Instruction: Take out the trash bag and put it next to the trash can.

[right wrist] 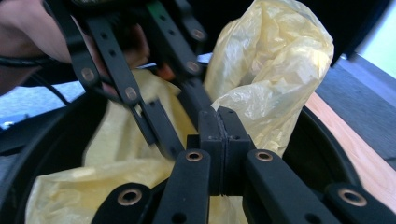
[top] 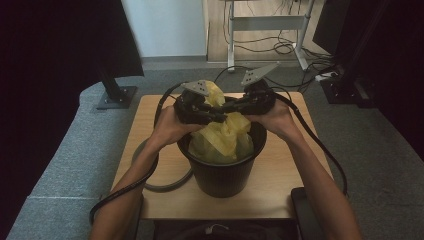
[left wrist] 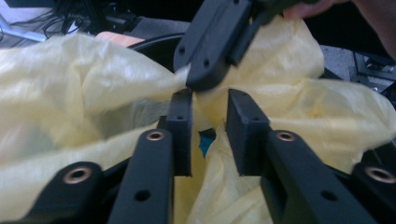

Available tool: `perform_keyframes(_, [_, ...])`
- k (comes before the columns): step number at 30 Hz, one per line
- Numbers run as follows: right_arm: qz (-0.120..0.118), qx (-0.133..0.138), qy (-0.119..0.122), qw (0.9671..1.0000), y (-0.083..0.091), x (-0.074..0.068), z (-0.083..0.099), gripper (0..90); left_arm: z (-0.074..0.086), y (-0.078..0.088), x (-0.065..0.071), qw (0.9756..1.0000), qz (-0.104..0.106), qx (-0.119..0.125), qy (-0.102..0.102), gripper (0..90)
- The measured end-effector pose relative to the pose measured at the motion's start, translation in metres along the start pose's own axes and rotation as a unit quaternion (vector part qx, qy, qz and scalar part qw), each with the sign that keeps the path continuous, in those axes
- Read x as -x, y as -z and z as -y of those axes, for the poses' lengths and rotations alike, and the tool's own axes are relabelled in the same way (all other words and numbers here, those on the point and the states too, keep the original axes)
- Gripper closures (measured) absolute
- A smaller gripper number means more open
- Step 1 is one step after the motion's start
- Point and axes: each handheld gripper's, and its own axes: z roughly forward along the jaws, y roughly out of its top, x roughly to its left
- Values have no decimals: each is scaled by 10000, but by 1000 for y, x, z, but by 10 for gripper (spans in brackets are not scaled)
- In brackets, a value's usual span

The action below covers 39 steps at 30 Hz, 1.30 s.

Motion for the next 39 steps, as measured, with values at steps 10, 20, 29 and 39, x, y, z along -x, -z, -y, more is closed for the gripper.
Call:
perform_keyframes(10, [-310,100,-149,9994,-5,2,0,890,8,0,-3,9999,2,-29,-100,891])
perform_keyframes(20, [31,192,-328,9993,10,4,-1,322,8,4,-5,9999,-139,-31,-35,899])
perform_keyframes(29, [-328,-316,-445,9980,11,-4,15,0,6,13,-10,9992,-342,92,175,899])
perform_keyframes(39, [-12,-725,32,9974,-30,-18,5,201,-14,12,9,9994,-190,272,-68,899])
